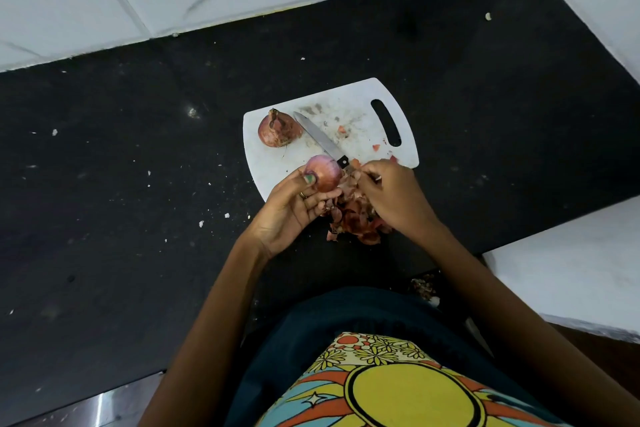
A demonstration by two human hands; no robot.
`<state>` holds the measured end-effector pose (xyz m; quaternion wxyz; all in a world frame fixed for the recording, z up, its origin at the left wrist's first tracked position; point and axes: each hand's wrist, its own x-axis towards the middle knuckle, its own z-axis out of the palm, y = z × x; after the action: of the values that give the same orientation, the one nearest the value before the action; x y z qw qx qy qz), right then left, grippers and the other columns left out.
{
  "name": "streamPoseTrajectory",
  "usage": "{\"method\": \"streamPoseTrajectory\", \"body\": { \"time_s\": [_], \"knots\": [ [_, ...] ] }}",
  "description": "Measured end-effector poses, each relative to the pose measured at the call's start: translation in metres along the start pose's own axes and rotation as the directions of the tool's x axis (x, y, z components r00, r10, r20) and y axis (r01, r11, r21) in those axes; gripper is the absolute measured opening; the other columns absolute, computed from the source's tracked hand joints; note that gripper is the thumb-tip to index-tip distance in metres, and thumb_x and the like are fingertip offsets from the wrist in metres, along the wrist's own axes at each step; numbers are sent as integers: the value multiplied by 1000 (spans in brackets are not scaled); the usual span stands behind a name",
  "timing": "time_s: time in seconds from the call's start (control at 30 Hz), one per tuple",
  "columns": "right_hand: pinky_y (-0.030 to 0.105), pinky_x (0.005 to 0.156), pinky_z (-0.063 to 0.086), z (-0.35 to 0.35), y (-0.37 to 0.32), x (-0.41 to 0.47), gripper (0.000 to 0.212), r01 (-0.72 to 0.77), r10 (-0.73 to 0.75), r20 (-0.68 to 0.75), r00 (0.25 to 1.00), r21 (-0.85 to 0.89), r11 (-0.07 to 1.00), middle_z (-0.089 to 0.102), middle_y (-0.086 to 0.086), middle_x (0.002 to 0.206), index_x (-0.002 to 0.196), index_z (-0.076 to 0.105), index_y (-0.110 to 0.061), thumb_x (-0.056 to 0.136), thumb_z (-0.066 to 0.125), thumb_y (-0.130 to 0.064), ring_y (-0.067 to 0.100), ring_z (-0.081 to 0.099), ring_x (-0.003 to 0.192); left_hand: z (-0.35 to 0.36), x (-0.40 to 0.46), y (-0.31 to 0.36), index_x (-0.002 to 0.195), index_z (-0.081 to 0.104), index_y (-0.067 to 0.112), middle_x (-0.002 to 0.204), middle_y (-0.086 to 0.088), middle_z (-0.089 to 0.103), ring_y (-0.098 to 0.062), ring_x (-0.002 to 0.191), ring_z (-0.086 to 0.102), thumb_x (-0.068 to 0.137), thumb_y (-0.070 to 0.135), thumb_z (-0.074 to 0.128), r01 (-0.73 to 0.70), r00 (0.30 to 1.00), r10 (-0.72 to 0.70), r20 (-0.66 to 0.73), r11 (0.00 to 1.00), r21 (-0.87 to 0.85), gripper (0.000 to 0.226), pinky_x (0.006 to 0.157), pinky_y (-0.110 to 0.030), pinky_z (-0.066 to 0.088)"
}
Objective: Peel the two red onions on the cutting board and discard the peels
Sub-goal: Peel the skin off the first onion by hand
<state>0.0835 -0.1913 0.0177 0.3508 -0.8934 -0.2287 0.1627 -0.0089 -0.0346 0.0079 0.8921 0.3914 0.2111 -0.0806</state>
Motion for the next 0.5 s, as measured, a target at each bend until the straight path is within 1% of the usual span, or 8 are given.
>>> {"method": "streamPoseTrajectory", "body": {
  "time_s": [0.07,0.1,0.13,0.23,0.3,0.4,0.43,0.5],
  "knots": [
    [29,57,49,-10,-13,-1,17,-12,15,-10,1000,196,981,68,7,76,86,69,-7,93,57,-17,14,61,59,1,0,-1,94,54,21,79,4,73,-12,85,70,84,23,58,-8,1000,8,-7,999,32,11,70,-18,47],
    [29,60,53,-15,-20,-2,14,-25,24,7,1000,296,955,69,8,79,91,69,-10,93,60,-20,17,64,62,1,0,-1,94,55,21,80,4,73,-11,83,70,84,27,57,-8,1000,9,-8,999,48,12,71,-19,47],
    [29,62,55,-18,-25,-3,14,-36,28,27,999,359,933,70,8,82,95,69,-12,91,62,-23,19,66,64,1,0,0,97,56,20,83,3,74,-11,83,70,83,31,55,-3,1000,4,-10,998,67,18,73,-20,47],
    [24,69,56,-19,-33,-6,21,-27,15,35,999,374,927,71,-3,90,101,70,-12,85,70,-26,12,66,73,2,2,2,112,55,13,91,-2,74,-12,84,70,82,39,51,5,1000,-1,-25,987,163,40,76,-23,48],
    [18,70,55,-17,-35,-6,27,-16,7,25,1000,374,927,71,-4,92,106,69,-9,82,73,-23,9,66,78,3,4,1,117,54,11,95,-5,73,-14,86,70,83,39,53,-4,999,12,-41,979,202,44,79,-27,48],
    [11,69,51,-15,-36,-6,31,-16,6,26,1000,382,924,71,-3,92,107,68,-8,80,75,-20,1,66,78,3,4,1,108,56,14,95,-4,72,-16,85,70,85,39,59,-18,998,33,-61,974,227,35,75,-25,50],
    [11,69,51,-14,-35,-6,30,-16,9,22,1000,382,924,71,-2,92,107,69,-7,80,75,-19,0,66,78,3,4,0,105,56,15,92,-2,72,-16,84,70,86,38,63,-22,997,40,-67,970,244,30,72,-23,51],
    [12,70,52,-13,-36,-7,29,-16,13,9,1000,381,925,72,-2,91,106,69,-7,80,75,-17,3,66,77,5,3,1,98,56,17,84,2,72,-14,80,71,82,37,60,-38,995,61,-78,963,268,26,67,-20,50]
  ]
}}
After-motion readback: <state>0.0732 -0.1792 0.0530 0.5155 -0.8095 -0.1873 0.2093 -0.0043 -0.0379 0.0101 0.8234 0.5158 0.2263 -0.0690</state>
